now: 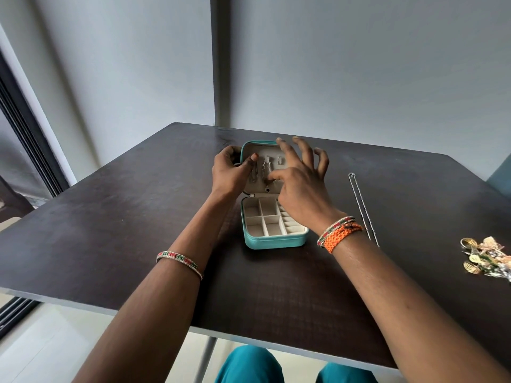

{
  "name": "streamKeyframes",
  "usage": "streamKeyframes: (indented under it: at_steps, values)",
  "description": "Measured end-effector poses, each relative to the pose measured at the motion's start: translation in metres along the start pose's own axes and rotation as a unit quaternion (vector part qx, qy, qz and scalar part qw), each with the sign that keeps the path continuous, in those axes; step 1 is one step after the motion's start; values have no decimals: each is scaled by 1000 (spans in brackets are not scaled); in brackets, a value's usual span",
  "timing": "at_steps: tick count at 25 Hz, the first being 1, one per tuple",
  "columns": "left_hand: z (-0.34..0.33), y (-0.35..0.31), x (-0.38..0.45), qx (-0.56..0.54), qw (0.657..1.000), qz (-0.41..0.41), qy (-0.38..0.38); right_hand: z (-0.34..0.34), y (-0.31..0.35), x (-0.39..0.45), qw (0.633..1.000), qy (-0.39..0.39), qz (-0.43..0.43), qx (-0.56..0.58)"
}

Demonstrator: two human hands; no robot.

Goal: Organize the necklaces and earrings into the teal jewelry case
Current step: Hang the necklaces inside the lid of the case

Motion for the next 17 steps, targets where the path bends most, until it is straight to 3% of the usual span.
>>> streamKeyframes:
  at_steps: [8,17]
  values:
    - [0,2,2,-6,1000,-7,0,1,-1,-1,1000,-23,-13,16]
    - [1,3,0,13,1000,2,-3,-5,4,-2,1000,4,-13,9]
Point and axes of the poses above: each hand's wrist, its own x-axis towards the middle knuckle, its own z-axis out of the back of the hand, y = z × x, the point moved 5 cm from there along x, towards the middle knuckle, and after that the axes turned 3 degrees about -y, right-handed, at the moved point
